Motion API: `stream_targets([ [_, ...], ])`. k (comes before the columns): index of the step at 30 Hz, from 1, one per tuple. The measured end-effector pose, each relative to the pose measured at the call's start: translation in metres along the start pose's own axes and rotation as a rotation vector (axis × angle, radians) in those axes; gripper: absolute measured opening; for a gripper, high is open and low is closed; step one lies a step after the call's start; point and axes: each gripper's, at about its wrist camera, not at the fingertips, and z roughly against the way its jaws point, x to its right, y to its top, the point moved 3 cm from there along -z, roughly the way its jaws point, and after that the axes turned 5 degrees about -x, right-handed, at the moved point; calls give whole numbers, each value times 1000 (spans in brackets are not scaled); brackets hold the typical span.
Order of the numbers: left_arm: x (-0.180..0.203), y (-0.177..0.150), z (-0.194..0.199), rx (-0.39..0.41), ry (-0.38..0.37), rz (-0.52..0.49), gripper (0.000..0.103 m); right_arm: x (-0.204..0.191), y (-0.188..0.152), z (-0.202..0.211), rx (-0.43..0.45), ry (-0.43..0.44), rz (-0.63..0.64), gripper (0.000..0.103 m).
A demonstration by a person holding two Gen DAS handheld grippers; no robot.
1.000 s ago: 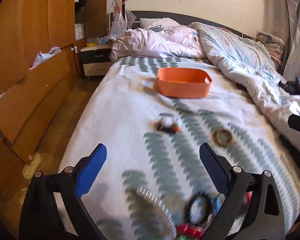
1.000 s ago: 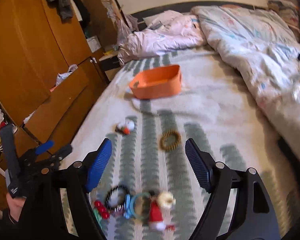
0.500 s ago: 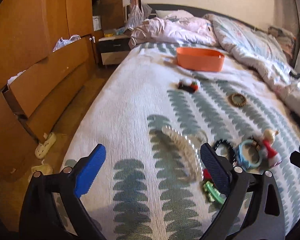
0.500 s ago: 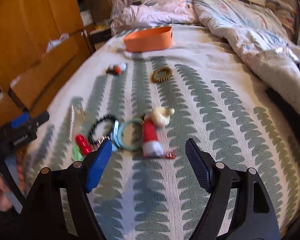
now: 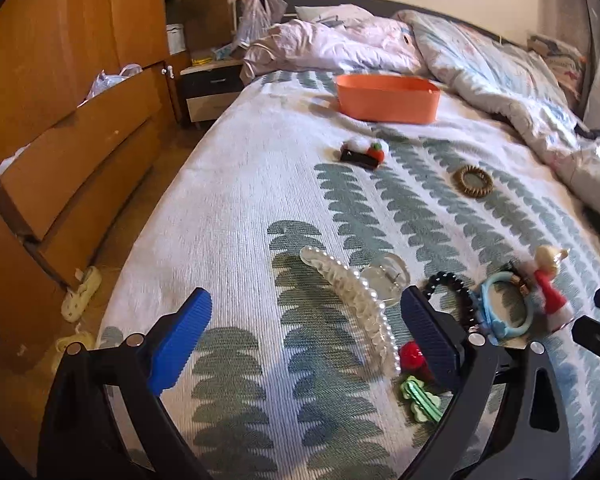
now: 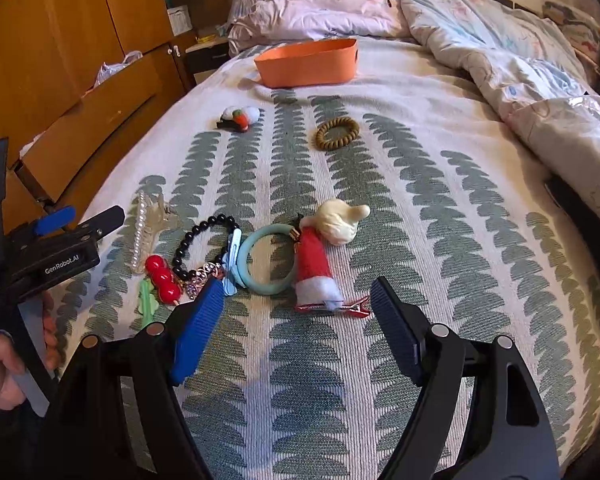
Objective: Organize jewelry
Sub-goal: 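Move both open tools back over the jewelry pile, then close the left tool on the pearl claw clip while the right tool grasps the red Santa figure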
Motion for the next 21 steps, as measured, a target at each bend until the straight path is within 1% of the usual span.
stream_targets([
  [1,1,0,-2,-3,9,-10,94,0,-1,-2,-2,-13,4,78],
  [3,2,1,-7,-11,0,-9,94,0,0,-5,-3,-28,9,78],
  [4,2,2,-10,-17,-9,-3,94,1,0,-6,-4,-27,6,78],
  [7,4,6,-15,-22,0,0,94,4,0,-6,-4,-6,-11,77],
  [12,15,8,-18,-14,11,-37,94,5,0,-8,-13,-5,-12,77],
  [21,22,11,-31,-59,-2,-57,94,5,1,-18,-38,0,-12,76],
])
